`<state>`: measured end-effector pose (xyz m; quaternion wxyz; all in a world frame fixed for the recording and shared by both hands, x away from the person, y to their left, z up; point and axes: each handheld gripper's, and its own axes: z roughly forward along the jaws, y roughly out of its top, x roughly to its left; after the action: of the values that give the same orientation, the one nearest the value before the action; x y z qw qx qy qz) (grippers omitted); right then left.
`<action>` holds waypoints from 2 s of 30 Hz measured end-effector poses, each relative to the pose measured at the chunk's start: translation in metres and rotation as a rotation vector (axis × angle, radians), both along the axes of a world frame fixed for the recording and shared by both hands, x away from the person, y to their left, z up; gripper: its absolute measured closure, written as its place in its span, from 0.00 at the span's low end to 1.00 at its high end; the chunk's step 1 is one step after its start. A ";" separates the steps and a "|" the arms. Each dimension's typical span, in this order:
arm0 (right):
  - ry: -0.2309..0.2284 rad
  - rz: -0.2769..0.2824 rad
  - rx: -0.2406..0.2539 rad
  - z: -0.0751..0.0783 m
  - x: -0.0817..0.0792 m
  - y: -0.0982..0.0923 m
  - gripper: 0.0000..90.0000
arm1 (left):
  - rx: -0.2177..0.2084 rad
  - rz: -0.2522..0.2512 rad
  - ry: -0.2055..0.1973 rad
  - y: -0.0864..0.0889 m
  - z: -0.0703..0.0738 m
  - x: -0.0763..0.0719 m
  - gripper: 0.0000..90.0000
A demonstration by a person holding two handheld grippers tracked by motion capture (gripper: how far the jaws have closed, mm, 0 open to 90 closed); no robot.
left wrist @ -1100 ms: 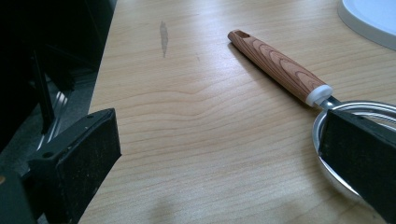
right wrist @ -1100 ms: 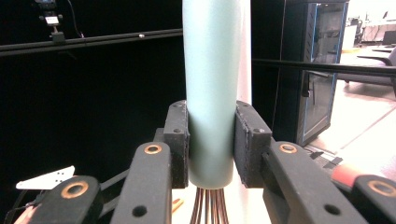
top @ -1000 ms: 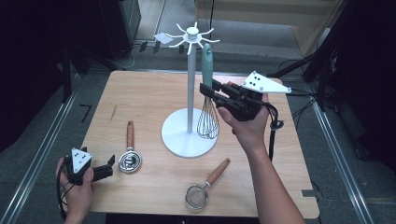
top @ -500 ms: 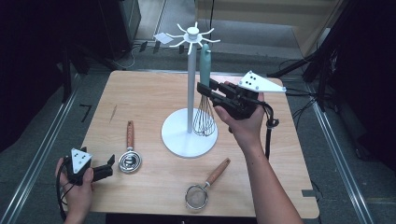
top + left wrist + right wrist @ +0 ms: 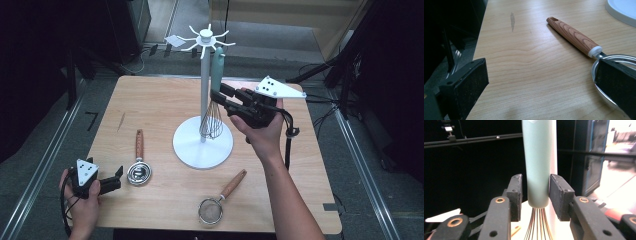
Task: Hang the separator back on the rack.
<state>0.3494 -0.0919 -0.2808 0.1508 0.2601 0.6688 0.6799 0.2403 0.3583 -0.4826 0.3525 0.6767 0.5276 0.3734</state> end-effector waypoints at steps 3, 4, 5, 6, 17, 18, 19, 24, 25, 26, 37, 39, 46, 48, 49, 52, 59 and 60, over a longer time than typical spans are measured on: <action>-0.043 -0.009 -0.003 0.002 -0.004 -0.003 0.75 | 0.000 0.001 -0.001 0.000 0.000 0.000 0.00; -0.046 -0.010 0.005 0.002 -0.005 -0.004 0.76 | 0.000 0.001 -0.002 0.000 0.000 0.000 0.00; -0.046 -0.018 0.006 0.003 -0.005 -0.005 0.77 | 0.001 0.002 -0.001 0.000 0.000 0.000 0.00; -0.046 -0.028 0.004 0.004 -0.005 -0.005 0.79 | 0.001 0.001 0.000 0.000 0.000 0.000 0.00; -0.067 -0.124 0.048 0.007 -0.002 -0.010 1.00 | 0.000 -0.001 -0.008 0.000 0.000 -0.001 0.00; -0.072 -0.129 0.052 0.008 -0.001 -0.009 1.00 | -0.002 0.000 -0.007 0.000 0.000 -0.001 0.00; -0.084 -0.152 0.041 0.008 0.001 -0.008 1.00 | -0.002 -0.001 -0.007 0.000 0.000 -0.001 0.00; -0.157 -0.223 -0.005 0.012 0.005 0.001 1.00 | 0.006 0.000 -0.002 -0.001 0.000 0.000 0.00; -0.172 -0.232 -0.012 0.014 0.007 0.002 1.00 | 0.005 0.001 -0.002 0.000 0.000 -0.001 0.00; -0.172 -0.232 -0.012 0.014 0.007 0.002 1.00 | 0.005 0.001 -0.002 0.000 0.000 -0.001 0.00; -0.233 -0.215 -0.030 0.027 0.006 0.015 1.00 | -0.074 0.012 -0.007 0.008 0.001 -0.001 0.00; -0.228 -0.217 -0.037 0.027 0.005 0.017 1.00 | -0.068 0.010 -0.012 0.007 0.001 -0.001 0.00; -0.223 -0.214 -0.039 0.027 0.001 0.021 1.00 | -0.068 0.008 -0.010 0.007 0.001 -0.001 0.00; -0.228 -0.214 -0.040 0.027 0.000 0.021 1.00 | -0.064 0.008 -0.009 0.007 0.001 -0.001 0.00; -0.234 -0.213 -0.035 0.028 -0.002 0.022 1.00 | -0.061 0.006 -0.009 0.007 0.001 -0.001 0.00; -0.234 -0.211 -0.032 0.029 -0.005 0.023 1.00 | -0.061 0.006 -0.008 0.007 0.001 -0.001 0.00; -0.241 -0.204 -0.030 0.032 -0.010 0.028 1.00 | -0.061 0.005 -0.008 0.007 0.001 -0.001 0.00; -0.240 -0.202 -0.030 0.032 -0.011 0.029 1.00 | -0.061 0.005 -0.008 0.007 0.001 -0.001 0.00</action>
<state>0.3387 -0.0633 -0.2491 0.3012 0.2405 0.6263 0.6776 0.2395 0.3648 -0.4819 0.3742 0.6630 0.5390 0.3605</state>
